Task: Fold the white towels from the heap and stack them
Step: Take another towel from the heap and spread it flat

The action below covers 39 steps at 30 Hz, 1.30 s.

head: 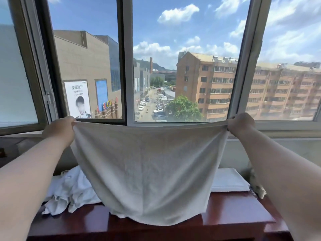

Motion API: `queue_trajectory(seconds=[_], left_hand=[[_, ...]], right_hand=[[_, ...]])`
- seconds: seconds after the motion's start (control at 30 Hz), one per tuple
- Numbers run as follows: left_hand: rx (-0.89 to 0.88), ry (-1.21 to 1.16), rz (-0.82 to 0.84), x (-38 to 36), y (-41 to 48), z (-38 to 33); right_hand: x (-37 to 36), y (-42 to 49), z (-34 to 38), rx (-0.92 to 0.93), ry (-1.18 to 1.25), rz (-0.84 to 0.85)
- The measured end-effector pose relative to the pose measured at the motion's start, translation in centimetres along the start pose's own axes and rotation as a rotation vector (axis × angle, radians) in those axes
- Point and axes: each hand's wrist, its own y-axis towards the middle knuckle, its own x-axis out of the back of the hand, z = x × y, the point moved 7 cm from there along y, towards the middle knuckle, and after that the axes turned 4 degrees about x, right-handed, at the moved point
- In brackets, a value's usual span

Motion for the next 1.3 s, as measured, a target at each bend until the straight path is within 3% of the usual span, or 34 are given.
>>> queue_trajectory(seconds=[0.2, 0.53, 0.87, 0.97, 1.13, 1.3], left_hand=[[0.017, -0.059, 0.011, 3.3, -7.9, -0.3], [0.103, -0.323, -0.111, 11.4, -14.3, -2.2], [0.129, -0.329, -0.075, 13.3, -17.5, -2.3], [0.167, -0.362, -0.038, 12.6, -18.5, -2.4], [0.286, -0.437, 0.083, 10.5, -19.2, -2.6], [0.479, -0.673, 0.179, 3.9, -16.5, 0.0]], right_hand=[[4.9, -6.0, -4.6, 0.006, 0.039, 0.034], [13.2, -9.5, -7.1, -0.054, 0.124, -0.114], [14.9, -12.2, -9.0, -0.011, 0.066, -0.128], [14.4, -12.5, -10.5, -0.077, 0.076, -0.106], [12.8, -12.5, -12.2, -0.206, -0.068, 0.077], [9.2, -10.8, -14.5, -0.166, -0.271, 0.213]])
